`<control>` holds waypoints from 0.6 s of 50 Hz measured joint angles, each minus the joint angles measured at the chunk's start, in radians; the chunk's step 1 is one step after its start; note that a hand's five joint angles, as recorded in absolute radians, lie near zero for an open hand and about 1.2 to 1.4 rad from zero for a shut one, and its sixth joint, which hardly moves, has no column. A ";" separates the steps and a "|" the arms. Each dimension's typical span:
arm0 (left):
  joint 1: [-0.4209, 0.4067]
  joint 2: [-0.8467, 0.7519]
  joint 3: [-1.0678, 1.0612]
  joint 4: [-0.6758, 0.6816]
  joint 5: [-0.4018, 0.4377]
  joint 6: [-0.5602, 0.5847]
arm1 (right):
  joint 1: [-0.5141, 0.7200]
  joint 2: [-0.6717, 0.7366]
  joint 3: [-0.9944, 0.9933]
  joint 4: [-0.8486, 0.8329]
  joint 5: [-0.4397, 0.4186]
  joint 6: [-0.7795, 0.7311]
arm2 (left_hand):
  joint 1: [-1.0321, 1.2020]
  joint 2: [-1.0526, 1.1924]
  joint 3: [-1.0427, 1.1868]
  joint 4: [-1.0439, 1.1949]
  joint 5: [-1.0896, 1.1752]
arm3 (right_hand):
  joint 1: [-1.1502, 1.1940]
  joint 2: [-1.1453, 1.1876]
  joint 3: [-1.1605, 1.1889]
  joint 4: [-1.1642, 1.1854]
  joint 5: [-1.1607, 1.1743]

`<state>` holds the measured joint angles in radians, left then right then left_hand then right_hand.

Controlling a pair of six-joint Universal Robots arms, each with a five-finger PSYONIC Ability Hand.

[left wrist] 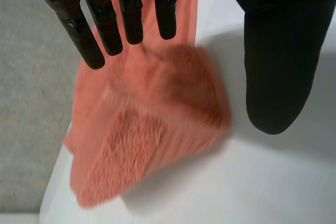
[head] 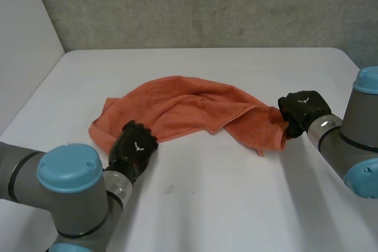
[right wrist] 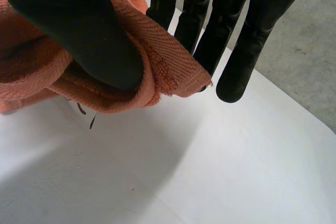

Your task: Fold the laundry

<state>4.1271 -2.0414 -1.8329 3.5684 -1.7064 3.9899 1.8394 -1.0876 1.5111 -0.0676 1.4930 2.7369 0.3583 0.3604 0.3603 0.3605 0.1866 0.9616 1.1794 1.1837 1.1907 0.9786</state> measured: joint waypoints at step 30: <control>0.186 0.032 -0.017 0.215 0.057 -0.026 | -0.017 -0.006 -0.016 0.010 -0.003 -0.006 | 0.799 0.849 0.846 0.848 0.827 | 0.000 0.000 0.000 0.000 0.000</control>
<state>4.3136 -2.0098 -1.8496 3.7838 -1.6499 3.9641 1.8221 -1.0931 1.4955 -0.0574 1.4897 2.7310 1.1577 1.2093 1.2065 1.2086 1.0137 0.9616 1.1794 1.1837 1.1907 0.9786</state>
